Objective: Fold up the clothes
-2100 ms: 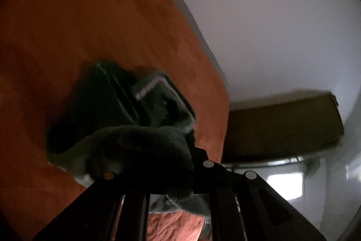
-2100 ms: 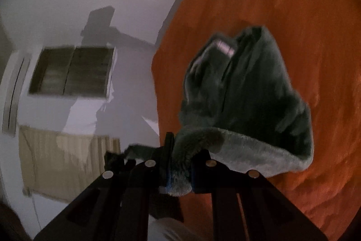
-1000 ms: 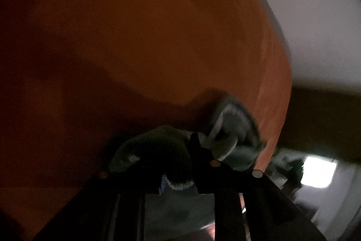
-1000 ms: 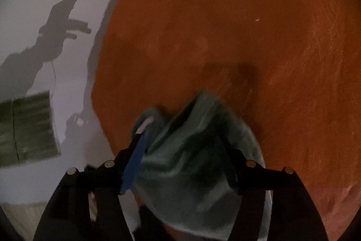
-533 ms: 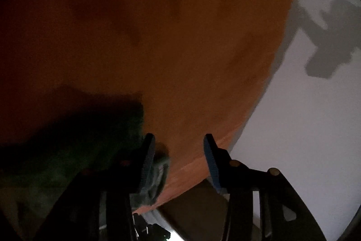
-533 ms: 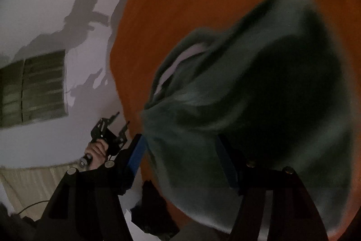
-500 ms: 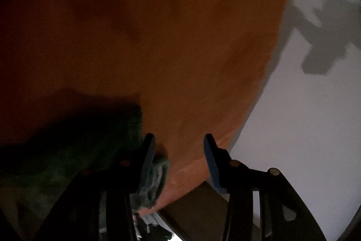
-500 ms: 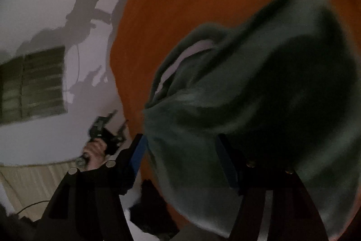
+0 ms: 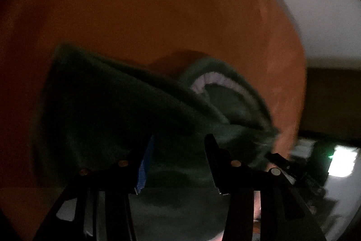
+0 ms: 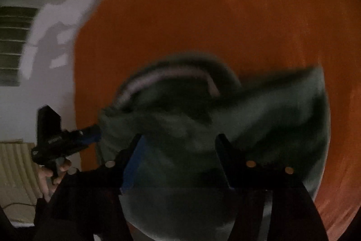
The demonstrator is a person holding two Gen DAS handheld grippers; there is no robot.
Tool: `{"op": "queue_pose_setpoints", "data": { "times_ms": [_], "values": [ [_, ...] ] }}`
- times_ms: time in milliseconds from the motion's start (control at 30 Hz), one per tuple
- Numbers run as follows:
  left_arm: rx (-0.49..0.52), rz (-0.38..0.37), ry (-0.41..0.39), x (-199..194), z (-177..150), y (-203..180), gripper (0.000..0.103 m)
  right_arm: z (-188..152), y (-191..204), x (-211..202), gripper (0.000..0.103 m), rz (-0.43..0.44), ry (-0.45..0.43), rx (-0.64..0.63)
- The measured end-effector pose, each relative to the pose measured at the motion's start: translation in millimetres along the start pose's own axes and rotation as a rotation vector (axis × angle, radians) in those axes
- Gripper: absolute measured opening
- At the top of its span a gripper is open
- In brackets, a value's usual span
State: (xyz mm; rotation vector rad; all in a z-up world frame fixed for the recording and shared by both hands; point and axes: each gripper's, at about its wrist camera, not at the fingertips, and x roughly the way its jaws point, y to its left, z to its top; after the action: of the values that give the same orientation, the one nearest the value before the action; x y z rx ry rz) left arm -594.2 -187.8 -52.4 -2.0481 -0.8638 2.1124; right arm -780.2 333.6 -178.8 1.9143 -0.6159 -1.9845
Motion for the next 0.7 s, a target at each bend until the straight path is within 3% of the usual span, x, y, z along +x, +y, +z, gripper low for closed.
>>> {"op": "queue_pose_setpoints", "data": {
  "times_ms": [67,100,133,200,267,433,500,600,700],
  "values": [
    [0.094,0.075,-0.03,10,1,-10,0.048,-4,7,12,0.063,-0.149,-0.024,-0.077],
    [0.117,0.112,-0.047,19,5,-15,0.047,-4,12,19,0.057,-0.217,-0.044,-0.123],
    [0.14,0.149,-0.064,28,8,-21,0.045,-4,17,23,0.041,-0.268,-0.066,-0.161],
    [0.146,0.187,-0.118,40,5,-31,0.014,-5,26,26,0.026,-0.329,-0.117,-0.202],
    [0.129,0.167,-0.16,31,5,-32,0.01,-11,35,13,0.015,-0.335,-0.157,-0.2],
    [0.129,0.138,-0.266,9,9,-37,0.009,-19,43,-13,0.011,-0.318,-0.244,-0.179],
    [0.126,0.138,-0.241,21,19,-35,0.009,-7,39,-1,0.011,-0.324,-0.221,-0.166],
    [0.106,0.116,-0.136,54,23,-41,0.012,12,29,23,0.011,-0.331,-0.162,-0.137],
    [0.125,0.1,-0.139,48,19,-44,0.016,12,21,20,0.012,-0.29,-0.153,-0.102]
  ]
}}
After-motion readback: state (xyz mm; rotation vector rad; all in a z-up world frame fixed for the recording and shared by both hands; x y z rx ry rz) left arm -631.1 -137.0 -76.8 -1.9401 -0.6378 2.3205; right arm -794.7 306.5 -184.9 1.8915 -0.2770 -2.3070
